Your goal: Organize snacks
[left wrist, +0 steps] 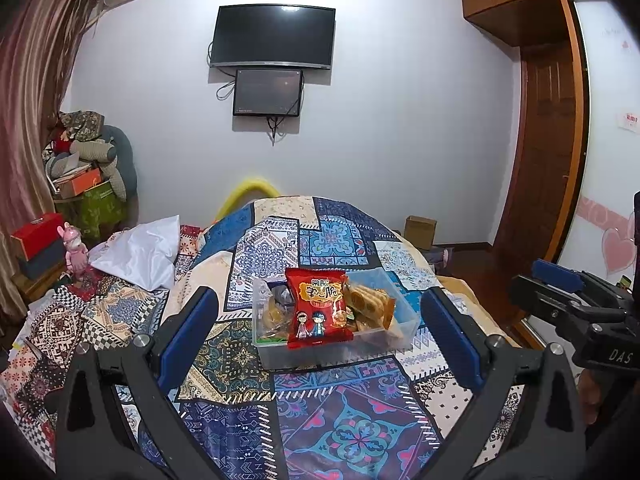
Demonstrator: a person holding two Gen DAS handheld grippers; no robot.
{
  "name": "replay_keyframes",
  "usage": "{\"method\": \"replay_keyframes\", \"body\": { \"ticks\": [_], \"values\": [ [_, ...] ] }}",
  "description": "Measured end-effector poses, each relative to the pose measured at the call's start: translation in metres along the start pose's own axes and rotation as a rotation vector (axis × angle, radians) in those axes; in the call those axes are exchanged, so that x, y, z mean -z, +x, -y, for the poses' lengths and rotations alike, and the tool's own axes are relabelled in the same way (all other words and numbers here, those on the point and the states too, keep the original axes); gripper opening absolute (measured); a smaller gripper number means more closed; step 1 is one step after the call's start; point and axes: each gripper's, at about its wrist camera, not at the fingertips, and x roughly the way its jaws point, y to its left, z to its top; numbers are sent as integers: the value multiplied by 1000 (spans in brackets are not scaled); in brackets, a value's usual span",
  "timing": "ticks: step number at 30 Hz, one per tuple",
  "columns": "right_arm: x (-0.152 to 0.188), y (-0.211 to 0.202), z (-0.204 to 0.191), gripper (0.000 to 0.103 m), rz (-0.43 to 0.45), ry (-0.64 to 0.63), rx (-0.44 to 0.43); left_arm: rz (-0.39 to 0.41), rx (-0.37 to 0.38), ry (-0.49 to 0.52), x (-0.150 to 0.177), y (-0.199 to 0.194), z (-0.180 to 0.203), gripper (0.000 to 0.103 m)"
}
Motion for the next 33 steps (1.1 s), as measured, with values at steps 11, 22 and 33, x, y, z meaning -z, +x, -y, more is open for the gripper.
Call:
{"method": "replay_keyframes", "body": {
  "ticks": [11, 22, 33],
  "values": [
    [2, -1, -2, 87, -3, -1, -2, 0, 8, 4, 0, -2, -1, 102],
    [3, 0, -2, 87, -4, 0, -7, -3, 11, 4, 1, -2, -1, 102],
    [3, 0, -6, 87, -6, -2, -9, -9, 30, 15, 1, -2, -1, 102]
  ]
}}
